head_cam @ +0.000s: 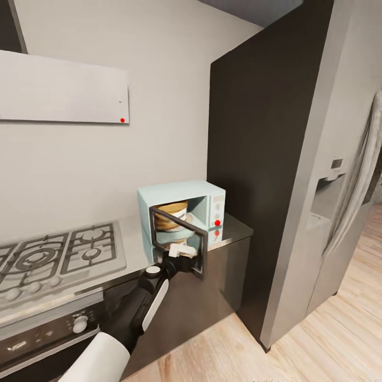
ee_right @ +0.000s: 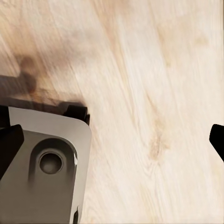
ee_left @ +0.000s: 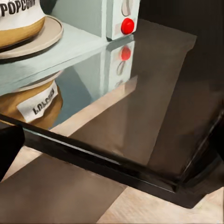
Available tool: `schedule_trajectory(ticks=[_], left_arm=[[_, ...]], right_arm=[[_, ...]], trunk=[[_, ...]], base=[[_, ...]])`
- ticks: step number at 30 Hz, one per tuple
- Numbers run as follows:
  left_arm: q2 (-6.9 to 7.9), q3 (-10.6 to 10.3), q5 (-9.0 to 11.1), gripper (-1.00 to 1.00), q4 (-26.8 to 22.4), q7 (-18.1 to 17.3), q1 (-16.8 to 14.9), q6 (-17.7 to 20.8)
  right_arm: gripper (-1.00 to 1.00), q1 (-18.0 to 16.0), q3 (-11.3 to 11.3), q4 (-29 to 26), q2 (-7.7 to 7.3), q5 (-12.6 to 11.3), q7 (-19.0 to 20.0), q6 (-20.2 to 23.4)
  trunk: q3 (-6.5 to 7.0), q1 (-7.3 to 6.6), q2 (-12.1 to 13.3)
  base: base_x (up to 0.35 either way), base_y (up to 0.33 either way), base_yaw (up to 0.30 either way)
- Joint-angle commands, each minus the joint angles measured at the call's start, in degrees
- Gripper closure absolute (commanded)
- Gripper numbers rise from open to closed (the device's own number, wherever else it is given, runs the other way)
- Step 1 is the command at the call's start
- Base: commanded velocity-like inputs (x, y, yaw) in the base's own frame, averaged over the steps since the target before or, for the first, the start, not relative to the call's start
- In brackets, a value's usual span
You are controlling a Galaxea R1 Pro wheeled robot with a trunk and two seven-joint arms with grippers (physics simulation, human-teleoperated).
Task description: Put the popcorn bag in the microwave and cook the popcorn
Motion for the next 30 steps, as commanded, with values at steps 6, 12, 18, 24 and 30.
schedule_trajectory(ticks=[6,12,18,24,30], left_arm=[[-0.02,-0.09,3.58,-1.00,-0.04,-0.13,-0.02,-0.04],[-0.02,-0.50,3.60,-1.00,-0.04,-0.13,-0.02,-0.13],[-0.02,-0.56,3.68,-1.00,-0.04,-0.13,-0.02,-0.15],[-0.02,-0.72,3.70,-1.00,-0.04,-0.13,-0.02,-0.21],[-0.02,-6.12,7.88,-1.00,-0.12,-0.41,-0.02,-0.27]], right_arm=[[-1.00,-0.08,-0.44,0.12,-0.12,0.46,0.19,-0.09],[-1.00,-0.08,-0.45,0.12,-0.12,0.53,0.20,-0.05],[-1.00,-0.08,-0.43,0.12,-0.12,0.53,0.20,-0.06],[-1.00,-0.08,-0.45,0.12,-0.12,0.50,0.20,-0.02],[-1.00,-0.08,-0.44,0.12,-0.12,0.51,0.20,-0.02]], trunk=[[-0.04,0.01,-0.06],[-0.04,0.01,-0.06],[-0.04,0.01,-0.06],[-0.04,0.01,-0.06],[-0.04,0.01,-0.06]], base=[[0.013,0.000,-0.033],[0.272,0.000,0.000],[0.320,0.000,0.000],[0.252,0.000,0.000],[0.015,0.000,0.000]])
